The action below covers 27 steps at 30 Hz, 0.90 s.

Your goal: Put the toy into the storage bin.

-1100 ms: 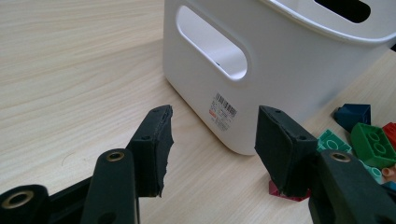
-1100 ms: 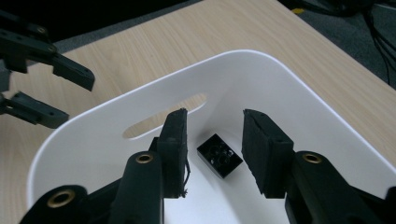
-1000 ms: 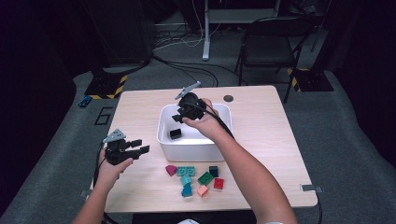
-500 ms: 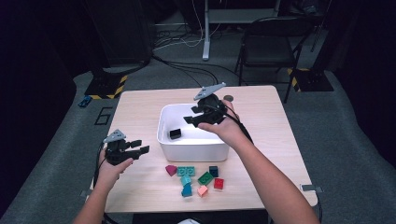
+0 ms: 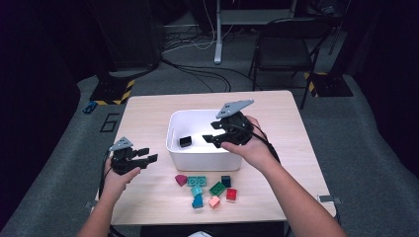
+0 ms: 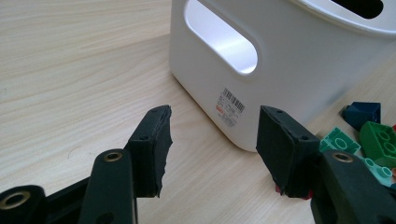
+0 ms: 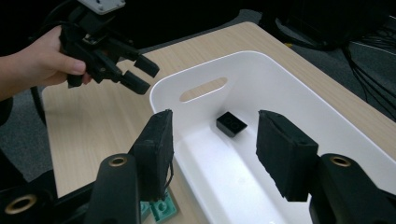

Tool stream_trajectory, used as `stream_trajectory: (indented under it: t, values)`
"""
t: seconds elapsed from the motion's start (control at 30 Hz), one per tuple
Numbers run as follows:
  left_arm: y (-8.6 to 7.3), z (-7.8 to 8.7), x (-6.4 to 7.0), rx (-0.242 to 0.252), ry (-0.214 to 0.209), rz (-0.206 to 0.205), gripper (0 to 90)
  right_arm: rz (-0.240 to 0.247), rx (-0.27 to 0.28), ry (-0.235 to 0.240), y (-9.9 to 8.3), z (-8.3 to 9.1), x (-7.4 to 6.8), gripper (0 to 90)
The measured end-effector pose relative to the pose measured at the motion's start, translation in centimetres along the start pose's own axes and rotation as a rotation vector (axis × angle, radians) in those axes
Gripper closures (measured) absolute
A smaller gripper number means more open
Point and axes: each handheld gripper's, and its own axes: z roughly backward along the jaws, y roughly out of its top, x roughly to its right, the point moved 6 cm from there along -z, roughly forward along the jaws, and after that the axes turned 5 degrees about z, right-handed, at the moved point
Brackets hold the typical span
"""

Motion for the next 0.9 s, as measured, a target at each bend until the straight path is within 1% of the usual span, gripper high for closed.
stream_trajectory:
  t: [0.1, 0.2, 0.3, 0.37, 0.47, 0.5, 0.53, 0.7, 0.77, 0.8, 0.87, 0.9]
  values:
    - [0.0, 0.0, 0.0, 0.003, 0.004, 0.004, 43.9, 0.018, 0.005, -0.001, -0.7, 0.7, -0.7, 45.8]
    - [0.1, 0.0, -0.1, 0.007, 0.01, 0.005, 43.4, 0.008, 0.016, -0.009, -1.6, 1.4, -1.3, 45.8]
    - [0.1, 0.0, -0.1, 0.012, 0.013, 0.014, 43.0, 0.001, 0.019, -0.02, -2.7, 1.9, -1.7, 45.6]
    - [0.2, 0.0, -0.1, 0.013, 0.005, 0.023, 42.9, -0.003, 0.015, -0.028, -3.3, 2.1, -1.9, 45.4]
    - [0.2, -0.1, -0.1, 0.016, 0.009, 0.021, 42.9, 0.001, 0.021, -0.044, -4.3, 2.5, -2.2, 45.3]
    - [0.3, -0.2, -0.1, 0.025, 0.013, 0.02, 42.9, -0.005, 0.024, -0.047, -4.6, 2.6, -2.3, 45.3]
    - [0.3, -0.1, -0.2, 0.014, 0.012, 0.016, 42.8, -0.008, 0.026, -0.049, -4.9, 2.7, -2.5, 45.4]
    - [0.3, -0.4, 0.0, 0.012, 0.008, 0.011, 42.7, -0.006, 0.033, -0.051, -6.3, 2.7, -3.1, 45.4]
    - [0.4, -0.6, 0.0, 0.023, 0.008, 0.011, 42.5, -0.01, 0.035, -0.053, -6.9, 2.5, -3.3, 45.4]
    - [0.3, -0.5, 0.0, 0.011, 0.005, 0.006, 42.4, -0.012, 0.037, -0.052, -7.2, 2.4, -3.3, 45.4]
    - [0.4, -0.5, 0.0, 0.022, 0.006, 0.011, 41.7, -0.015, 0.038, -0.054, -7.9, 2.1, -3.5, 45.6]
    - [0.4, -0.4, 0.0, 0.02, 0.009, 0.015, 41.4, -0.016, 0.035, -0.059, -8.3, 2.0, -3.6, 45.8]
